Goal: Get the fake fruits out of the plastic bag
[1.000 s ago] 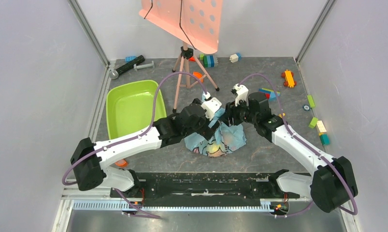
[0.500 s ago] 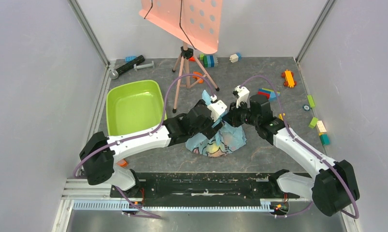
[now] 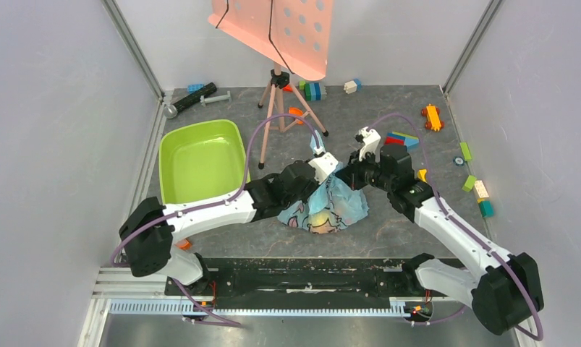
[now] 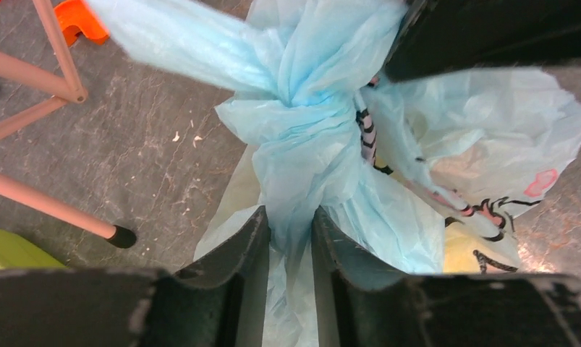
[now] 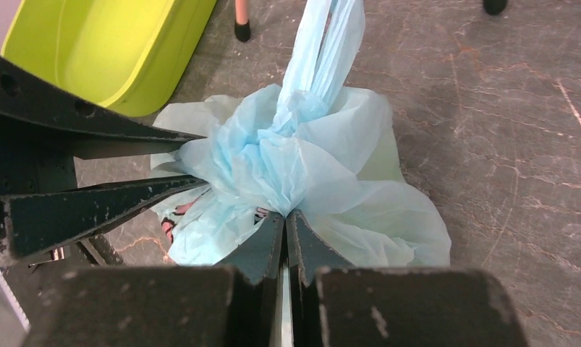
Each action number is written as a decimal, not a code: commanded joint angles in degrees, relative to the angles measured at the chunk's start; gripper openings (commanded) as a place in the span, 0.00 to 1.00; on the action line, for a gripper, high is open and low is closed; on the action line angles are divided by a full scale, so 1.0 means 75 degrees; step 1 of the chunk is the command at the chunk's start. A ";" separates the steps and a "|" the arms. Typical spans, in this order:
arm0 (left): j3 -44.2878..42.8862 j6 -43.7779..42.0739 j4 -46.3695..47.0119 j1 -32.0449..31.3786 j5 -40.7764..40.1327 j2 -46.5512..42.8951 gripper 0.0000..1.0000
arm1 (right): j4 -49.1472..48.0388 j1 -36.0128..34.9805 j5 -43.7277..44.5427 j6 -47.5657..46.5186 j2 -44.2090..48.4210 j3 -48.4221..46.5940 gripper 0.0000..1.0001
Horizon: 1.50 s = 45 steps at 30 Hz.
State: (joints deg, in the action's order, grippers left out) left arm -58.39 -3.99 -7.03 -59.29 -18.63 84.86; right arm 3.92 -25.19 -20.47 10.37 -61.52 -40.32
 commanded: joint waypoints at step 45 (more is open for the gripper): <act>0.2270 0.1623 0.1148 0.0901 0.0836 -0.4032 0.02 | -0.1512 0.2399 -0.1153 -0.1286 0.2919 0.1292 0.80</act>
State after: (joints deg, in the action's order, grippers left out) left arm -36.73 11.88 1.56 -53.25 -14.61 54.98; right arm -1.65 -7.31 -19.11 13.08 -39.97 -26.87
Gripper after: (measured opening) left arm 0.029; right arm 0.798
